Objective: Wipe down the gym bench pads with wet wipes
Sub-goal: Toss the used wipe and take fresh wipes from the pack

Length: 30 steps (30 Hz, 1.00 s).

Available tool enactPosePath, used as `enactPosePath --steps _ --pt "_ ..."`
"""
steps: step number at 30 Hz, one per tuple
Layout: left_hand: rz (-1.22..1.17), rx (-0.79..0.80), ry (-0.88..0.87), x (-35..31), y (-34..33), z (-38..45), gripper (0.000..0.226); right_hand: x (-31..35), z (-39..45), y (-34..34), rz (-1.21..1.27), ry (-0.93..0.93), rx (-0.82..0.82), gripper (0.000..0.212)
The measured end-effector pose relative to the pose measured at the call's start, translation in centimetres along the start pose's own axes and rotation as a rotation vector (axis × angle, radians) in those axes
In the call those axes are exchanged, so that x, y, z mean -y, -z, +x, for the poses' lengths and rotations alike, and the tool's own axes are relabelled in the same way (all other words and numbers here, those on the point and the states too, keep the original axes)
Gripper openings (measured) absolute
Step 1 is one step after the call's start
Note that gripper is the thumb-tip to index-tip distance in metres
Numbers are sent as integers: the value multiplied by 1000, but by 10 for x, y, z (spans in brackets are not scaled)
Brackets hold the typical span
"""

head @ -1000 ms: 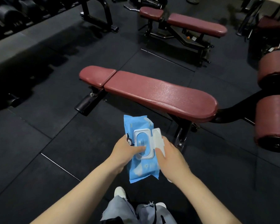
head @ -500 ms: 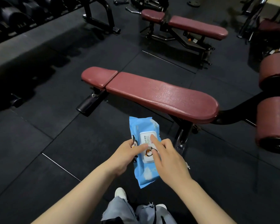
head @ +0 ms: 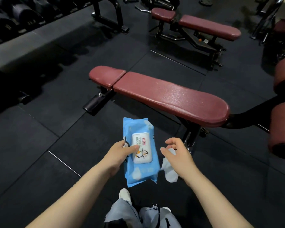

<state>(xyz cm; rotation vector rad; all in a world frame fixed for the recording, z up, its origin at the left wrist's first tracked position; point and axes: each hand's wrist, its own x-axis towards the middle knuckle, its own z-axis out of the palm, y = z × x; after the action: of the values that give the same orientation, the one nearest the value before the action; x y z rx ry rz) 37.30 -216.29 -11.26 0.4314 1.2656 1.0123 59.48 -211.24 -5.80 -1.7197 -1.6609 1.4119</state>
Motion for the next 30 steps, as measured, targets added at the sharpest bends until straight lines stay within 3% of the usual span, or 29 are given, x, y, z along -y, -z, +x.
enactPosePath --steps 2,5,8,13,17,21,24,30 --pt "65 -133 40 18 34 7 25 1 -1 -1 24 -12 28 21" --pt "497 -507 203 51 90 12 65 3 -2 -4 33 -27 99 34" --pt "681 -590 309 69 117 4 91 6 0 -9 61 -72 155 50" --pt "646 -419 139 63 89 8 65 17 5 -16 61 -25 167 47" --pt "397 -69 -23 30 42 1 36 30 8 -16 100 31 183 42" --pt "351 278 -127 -1 -4 -13 67 40 5 -9 225 54 213 37" --pt "316 296 -157 -17 -30 -16 77 45 0 1 304 77 218 32" --pt "405 363 -193 -38 -52 -15 32 40 -6 34 373 87 102 32"
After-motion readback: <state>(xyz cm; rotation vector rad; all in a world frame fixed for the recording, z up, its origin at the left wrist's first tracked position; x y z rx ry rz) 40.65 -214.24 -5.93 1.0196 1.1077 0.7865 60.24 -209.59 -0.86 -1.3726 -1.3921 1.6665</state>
